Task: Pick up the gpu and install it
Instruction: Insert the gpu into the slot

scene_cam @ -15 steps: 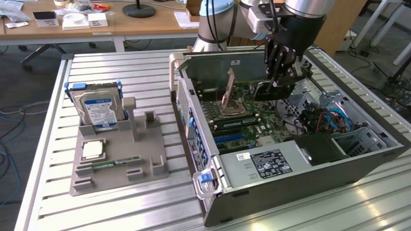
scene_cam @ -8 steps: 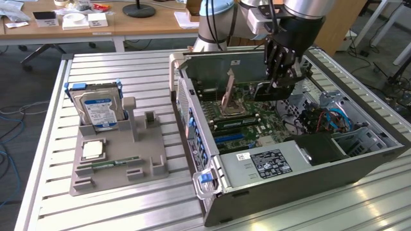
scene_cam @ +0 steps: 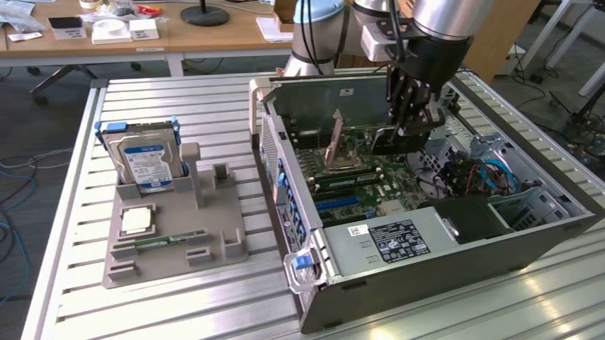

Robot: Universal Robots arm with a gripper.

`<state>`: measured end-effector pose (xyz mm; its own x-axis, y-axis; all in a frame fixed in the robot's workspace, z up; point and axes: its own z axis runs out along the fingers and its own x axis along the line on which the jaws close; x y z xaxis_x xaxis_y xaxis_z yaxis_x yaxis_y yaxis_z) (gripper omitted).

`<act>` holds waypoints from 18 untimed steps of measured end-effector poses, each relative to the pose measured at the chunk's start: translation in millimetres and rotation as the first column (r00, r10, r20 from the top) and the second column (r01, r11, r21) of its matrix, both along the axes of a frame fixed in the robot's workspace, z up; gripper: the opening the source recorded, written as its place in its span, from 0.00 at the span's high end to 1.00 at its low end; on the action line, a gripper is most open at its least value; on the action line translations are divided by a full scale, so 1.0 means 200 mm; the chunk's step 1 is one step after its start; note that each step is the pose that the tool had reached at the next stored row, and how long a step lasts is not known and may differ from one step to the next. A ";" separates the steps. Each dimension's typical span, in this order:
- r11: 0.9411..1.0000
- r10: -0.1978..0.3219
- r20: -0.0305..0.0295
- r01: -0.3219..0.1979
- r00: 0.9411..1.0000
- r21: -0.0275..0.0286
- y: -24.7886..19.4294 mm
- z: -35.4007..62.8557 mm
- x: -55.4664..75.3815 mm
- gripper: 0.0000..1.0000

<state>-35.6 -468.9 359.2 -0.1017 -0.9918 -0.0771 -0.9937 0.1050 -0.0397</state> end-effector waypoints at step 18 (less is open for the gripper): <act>1.000 0.000 0.000 0.000 1.000 0.000 -0.020 -0.013 0.00 0.73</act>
<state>-35.8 -472.9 356.7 -0.1018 -0.9918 -0.0772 -0.9937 0.1051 -0.0397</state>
